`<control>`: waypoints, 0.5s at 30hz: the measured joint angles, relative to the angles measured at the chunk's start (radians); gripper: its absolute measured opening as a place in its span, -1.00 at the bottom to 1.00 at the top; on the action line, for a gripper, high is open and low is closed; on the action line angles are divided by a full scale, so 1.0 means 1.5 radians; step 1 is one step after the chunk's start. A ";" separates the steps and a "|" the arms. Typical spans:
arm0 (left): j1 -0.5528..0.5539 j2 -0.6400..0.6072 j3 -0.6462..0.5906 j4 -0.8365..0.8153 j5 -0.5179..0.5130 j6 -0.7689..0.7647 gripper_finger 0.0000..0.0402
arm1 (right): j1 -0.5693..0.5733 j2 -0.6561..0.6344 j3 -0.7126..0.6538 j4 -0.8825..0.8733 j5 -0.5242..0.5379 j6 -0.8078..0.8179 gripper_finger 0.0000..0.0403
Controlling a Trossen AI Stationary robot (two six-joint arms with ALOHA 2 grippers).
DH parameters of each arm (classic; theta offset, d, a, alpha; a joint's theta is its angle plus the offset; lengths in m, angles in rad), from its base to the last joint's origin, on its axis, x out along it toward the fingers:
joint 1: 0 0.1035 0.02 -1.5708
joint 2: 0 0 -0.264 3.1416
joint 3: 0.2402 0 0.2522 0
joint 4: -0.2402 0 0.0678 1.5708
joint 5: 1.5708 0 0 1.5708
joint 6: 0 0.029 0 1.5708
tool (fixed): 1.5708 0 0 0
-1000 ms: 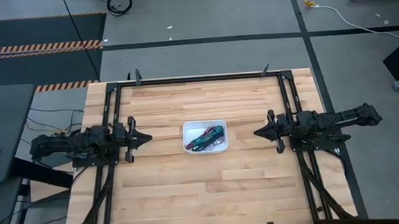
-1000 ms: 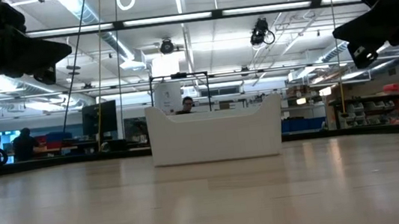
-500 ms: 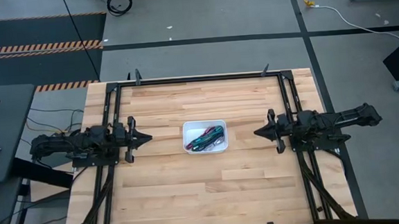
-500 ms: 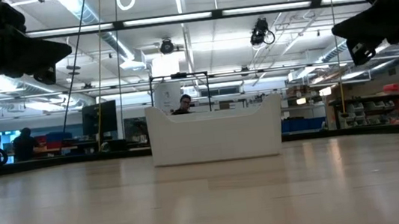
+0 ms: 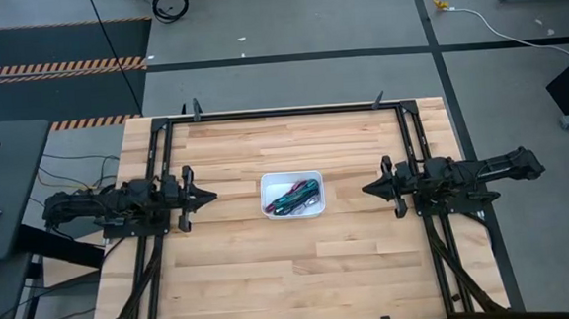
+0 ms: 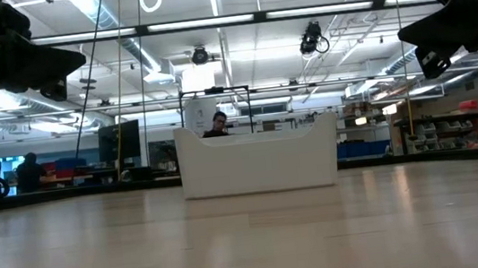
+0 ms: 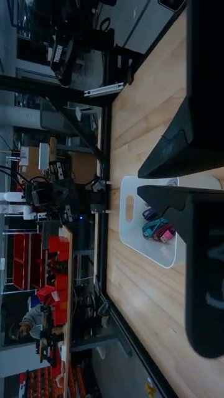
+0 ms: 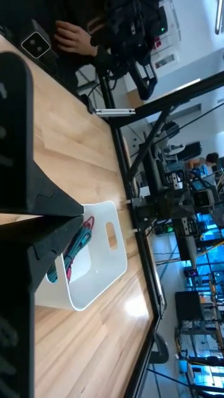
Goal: Pick and place USB-C Cables
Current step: Return to Home Position
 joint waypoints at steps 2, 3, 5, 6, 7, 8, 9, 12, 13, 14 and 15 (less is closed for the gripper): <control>0.000 0.000 0.000 0.000 0.000 0.000 -0.81 | 0.000 0.000 0.000 0.000 0.000 0.000 -0.93; 0.000 0.000 0.000 0.000 0.000 0.000 -0.81 | 0.000 0.000 0.000 0.000 0.000 0.000 -0.93; 0.000 0.000 0.000 0.000 0.000 0.000 -0.81 | 0.000 0.000 0.000 0.000 0.000 0.000 -0.93; 0.000 0.000 0.000 0.000 0.000 0.000 -0.81 | 0.000 0.000 0.000 0.000 0.000 0.000 -0.93; 0.000 0.000 0.000 0.000 0.000 0.000 -0.81 | 0.000 0.000 0.000 0.000 0.000 0.000 -0.92; 0.000 0.000 0.000 0.000 0.000 0.000 -0.81 | 0.000 0.000 0.000 0.000 0.000 0.000 -0.92; 0.000 0.000 0.000 0.000 0.000 0.000 -0.81 | 0.000 0.000 0.000 0.000 0.000 0.000 -0.92; 0.000 0.000 0.000 0.000 0.000 0.000 -0.81 | 0.000 0.000 0.000 0.000 -0.001 0.000 -0.92; 0.000 0.000 0.000 0.000 0.000 0.000 -0.81 | 0.000 0.000 0.000 0.000 -0.001 0.000 -0.92; 0.000 0.000 0.000 0.000 0.000 0.000 -0.81 | 0.000 0.000 0.000 0.000 -0.001 0.000 -0.92; 0.000 0.000 0.000 0.000 0.000 0.000 -0.81 | 0.000 0.000 0.000 0.000 -0.001 0.000 -0.92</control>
